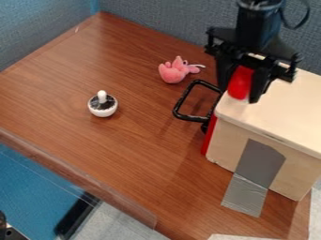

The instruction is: Move the object and place it on top of the drawer

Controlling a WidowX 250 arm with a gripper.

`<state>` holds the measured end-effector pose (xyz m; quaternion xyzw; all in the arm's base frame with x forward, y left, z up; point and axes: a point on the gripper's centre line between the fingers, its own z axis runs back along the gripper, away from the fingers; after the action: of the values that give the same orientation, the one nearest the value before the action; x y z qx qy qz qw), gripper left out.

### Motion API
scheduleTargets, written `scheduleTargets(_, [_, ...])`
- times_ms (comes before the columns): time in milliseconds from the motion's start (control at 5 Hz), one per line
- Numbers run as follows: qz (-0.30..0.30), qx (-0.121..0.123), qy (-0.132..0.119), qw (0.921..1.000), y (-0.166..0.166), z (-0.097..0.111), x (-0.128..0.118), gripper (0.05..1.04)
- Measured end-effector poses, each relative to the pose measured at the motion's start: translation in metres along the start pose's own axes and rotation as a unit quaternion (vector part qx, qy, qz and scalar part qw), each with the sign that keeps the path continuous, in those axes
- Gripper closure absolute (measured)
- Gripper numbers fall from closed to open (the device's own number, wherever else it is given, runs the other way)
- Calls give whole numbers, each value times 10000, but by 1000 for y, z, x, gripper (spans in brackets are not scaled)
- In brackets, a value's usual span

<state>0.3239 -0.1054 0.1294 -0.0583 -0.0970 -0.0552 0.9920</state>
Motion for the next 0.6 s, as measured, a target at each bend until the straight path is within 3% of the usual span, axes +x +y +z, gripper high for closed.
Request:
scheduleTargets(200, [-7, 225, -1, 9997, 4, -15, -3, 526])
scheduleTargets(400, [16, 310, 37, 9995, 2, -14, -4, 474])
scheduleTargets(600, [5, 90, 88, 9999, -7, 6, 1, 186])
